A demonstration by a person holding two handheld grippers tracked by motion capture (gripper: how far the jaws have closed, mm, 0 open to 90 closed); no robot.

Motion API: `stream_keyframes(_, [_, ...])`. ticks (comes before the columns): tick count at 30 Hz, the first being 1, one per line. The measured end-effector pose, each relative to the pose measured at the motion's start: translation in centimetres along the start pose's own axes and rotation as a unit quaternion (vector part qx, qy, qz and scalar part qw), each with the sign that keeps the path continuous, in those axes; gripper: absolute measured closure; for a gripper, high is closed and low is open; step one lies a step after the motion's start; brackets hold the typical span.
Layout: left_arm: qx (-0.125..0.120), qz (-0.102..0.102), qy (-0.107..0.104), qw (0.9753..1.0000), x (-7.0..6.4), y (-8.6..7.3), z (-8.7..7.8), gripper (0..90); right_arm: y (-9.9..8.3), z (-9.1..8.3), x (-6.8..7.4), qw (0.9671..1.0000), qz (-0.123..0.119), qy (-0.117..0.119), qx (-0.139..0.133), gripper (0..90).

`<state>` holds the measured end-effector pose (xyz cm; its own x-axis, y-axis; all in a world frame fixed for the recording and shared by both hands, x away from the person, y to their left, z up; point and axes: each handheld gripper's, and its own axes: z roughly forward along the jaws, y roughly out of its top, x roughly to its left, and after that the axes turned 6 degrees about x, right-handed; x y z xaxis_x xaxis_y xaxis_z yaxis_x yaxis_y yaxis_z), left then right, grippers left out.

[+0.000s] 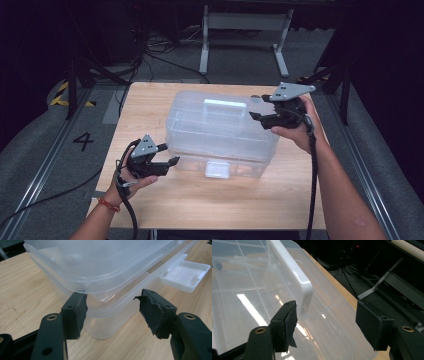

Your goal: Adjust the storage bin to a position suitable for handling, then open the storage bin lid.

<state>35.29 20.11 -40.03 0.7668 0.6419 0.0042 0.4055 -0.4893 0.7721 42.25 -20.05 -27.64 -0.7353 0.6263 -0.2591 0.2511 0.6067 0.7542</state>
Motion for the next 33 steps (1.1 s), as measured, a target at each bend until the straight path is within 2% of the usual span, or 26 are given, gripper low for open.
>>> stream_keyframes(6, [-0.002,0.0,-0.001,1.0,0.0,0.0,0.0,39.6,-2.8,-3.4,0.4,0.9995,0.01,-0.006,-0.028,30.2])
stream_keyframes(12, [0.001,0.002,0.0,1.0,0.1,0.2,0.0,39.6,-6.3,-5.1,0.2,0.9977,0.04,-0.006,-0.054,30.8])
stream_keyframes(14, [-0.002,-0.002,-0.001,1.0,0.1,0.2,0.0,39.6,-7.2,-5.3,0.2,0.9974,0.046,-0.006,-0.056,30.8])
stream_keyframes(18, [-0.004,0.002,0.001,1.0,0.2,0.5,-0.3,39.6,-8.5,-5.6,0.5,0.9971,0.047,-0.002,-0.06,30.5])
stream_keyframes(19, [-0.006,0.004,0.002,1.0,0.3,0.6,-0.3,39.6,-9.1,-5.7,0.7,0.9968,0.05,0.005,-0.062,30.5])
stream_keyframes(23, [-0.011,0.001,0.003,0.9999,0.3,0.9,-0.4,39.5,-10.1,-5.5,1.2,0.9971,0.049,0.011,-0.058,30.5])
stream_keyframes(26, [-0.01,0.002,0.002,0.9999,0.3,1.1,-0.4,39.4,-11.3,-5.0,1.9,0.997,0.047,0.025,-0.056,30.5])
stream_keyframes(33, [-0.01,0.0,0.003,0.9999,0.6,1.3,-0.4,39.5,-12.5,-4.2,3.1,0.9966,0.041,0.046,-0.055,30.7])
